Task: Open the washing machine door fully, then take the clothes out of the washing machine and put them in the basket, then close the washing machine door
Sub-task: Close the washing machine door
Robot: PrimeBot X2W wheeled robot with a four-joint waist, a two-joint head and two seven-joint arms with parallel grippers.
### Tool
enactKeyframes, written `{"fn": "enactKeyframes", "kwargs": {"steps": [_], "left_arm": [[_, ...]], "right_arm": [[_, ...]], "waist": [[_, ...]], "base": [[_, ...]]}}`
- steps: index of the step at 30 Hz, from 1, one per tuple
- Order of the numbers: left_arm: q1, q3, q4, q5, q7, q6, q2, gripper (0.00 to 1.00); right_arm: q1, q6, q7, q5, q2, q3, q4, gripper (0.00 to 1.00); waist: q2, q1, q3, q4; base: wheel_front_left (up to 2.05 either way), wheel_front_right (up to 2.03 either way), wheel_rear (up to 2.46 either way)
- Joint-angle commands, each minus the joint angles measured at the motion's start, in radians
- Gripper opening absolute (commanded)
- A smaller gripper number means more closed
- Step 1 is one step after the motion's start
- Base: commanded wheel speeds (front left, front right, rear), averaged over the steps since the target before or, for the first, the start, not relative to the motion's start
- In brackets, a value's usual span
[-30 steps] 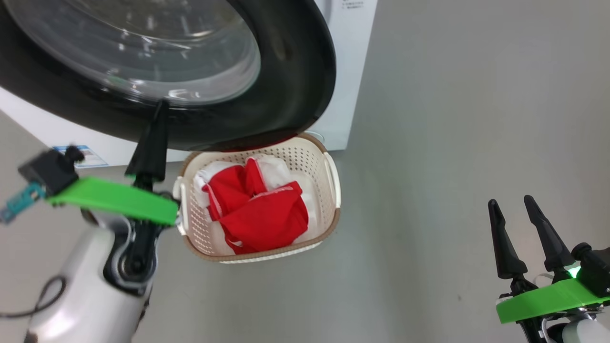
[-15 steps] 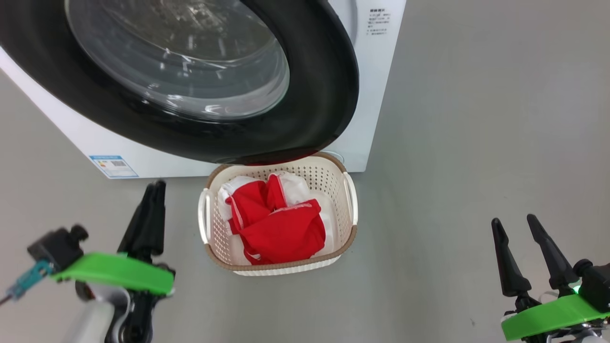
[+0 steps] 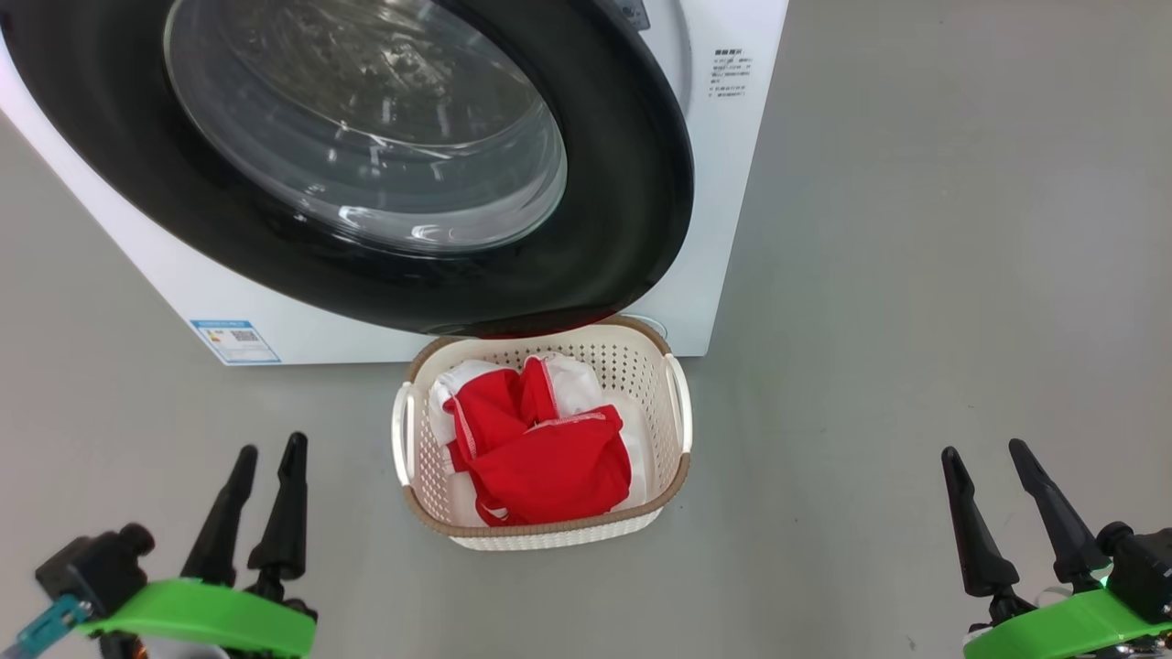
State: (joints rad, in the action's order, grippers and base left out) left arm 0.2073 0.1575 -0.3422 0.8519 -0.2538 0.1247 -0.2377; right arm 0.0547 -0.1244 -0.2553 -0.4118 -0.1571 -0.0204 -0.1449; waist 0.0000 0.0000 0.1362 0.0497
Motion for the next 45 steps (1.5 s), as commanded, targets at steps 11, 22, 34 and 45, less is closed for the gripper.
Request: {"fn": "enactKeyframes", "kwargs": {"steps": [11, 22, 34, 45], "left_arm": [[-0.092, -0.131, 0.096, -0.261, -0.008, 0.006, 0.001, 1.00], [-0.156, -0.226, 0.169, -0.482, -0.008, 0.006, 0.071, 1.00], [-0.179, -0.259, 0.188, -0.547, -0.008, 0.006, 0.101, 1.00], [-0.172, -0.255, 0.187, -0.551, -0.008, 0.006, 0.106, 1.00]], "right_arm": [[0.016, -0.006, -0.006, 0.011, -0.026, 0.019, 0.023, 1.00], [0.024, -0.006, -0.006, 0.014, -0.031, 0.021, 0.027, 1.00], [0.032, -0.006, -0.006, 0.022, -0.028, 0.015, 0.032, 1.00], [0.032, -0.006, -0.006, 0.023, -0.027, 0.011, 0.034, 1.00]], "waist": [[0.0000, 0.0000, -0.026, 0.002], [0.0000, 0.0000, -0.042, 0.007], [0.0000, 0.0000, -0.044, 0.010], [0.0000, 0.0000, -0.045, 0.011]], "base": [[0.00, 0.00, 0.00], [0.00, 0.00, 0.00], [0.00, 0.00, 0.00], [0.00, 0.00, 0.00]]}}
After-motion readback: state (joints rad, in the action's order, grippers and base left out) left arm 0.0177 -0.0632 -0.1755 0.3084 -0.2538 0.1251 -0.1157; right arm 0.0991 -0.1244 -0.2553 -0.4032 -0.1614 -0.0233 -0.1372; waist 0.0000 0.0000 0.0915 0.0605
